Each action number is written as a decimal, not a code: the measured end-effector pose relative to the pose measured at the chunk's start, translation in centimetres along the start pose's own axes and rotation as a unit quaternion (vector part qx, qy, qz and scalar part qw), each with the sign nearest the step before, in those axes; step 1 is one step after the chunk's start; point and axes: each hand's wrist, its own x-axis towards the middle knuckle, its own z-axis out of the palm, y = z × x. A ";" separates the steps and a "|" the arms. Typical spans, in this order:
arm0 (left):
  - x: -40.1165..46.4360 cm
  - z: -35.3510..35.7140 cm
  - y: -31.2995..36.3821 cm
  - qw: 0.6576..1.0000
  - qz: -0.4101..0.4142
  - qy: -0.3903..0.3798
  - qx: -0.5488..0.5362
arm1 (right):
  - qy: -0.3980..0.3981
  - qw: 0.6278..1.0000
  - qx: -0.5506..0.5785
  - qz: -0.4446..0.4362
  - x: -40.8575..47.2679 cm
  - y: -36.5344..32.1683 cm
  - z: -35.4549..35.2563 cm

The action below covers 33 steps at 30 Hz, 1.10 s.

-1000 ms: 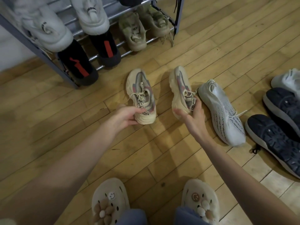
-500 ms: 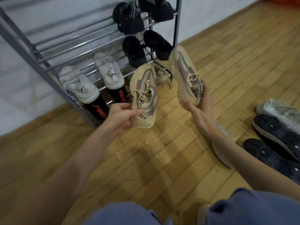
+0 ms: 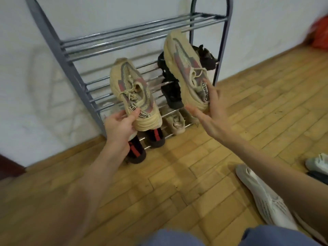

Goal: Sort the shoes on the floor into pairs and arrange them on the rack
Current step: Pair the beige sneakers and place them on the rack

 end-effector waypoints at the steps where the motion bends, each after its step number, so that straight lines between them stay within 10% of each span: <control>1: 0.6 -0.5 0.3 1.000 0.008 0.017 -0.007 | -0.018 1.000 -0.001 -0.004 0.5 -0.5 0.8; 16: 7.2 -1.7 0.9 0.986 0.007 0.164 -0.026 | -0.063 0.996 -0.060 -0.023 1.3 -1.5 8.6; 33: 9.6 -1.5 2.6 0.983 -0.038 0.144 -0.104 | -0.145 0.983 -0.094 0.054 11.9 -5.1 15.7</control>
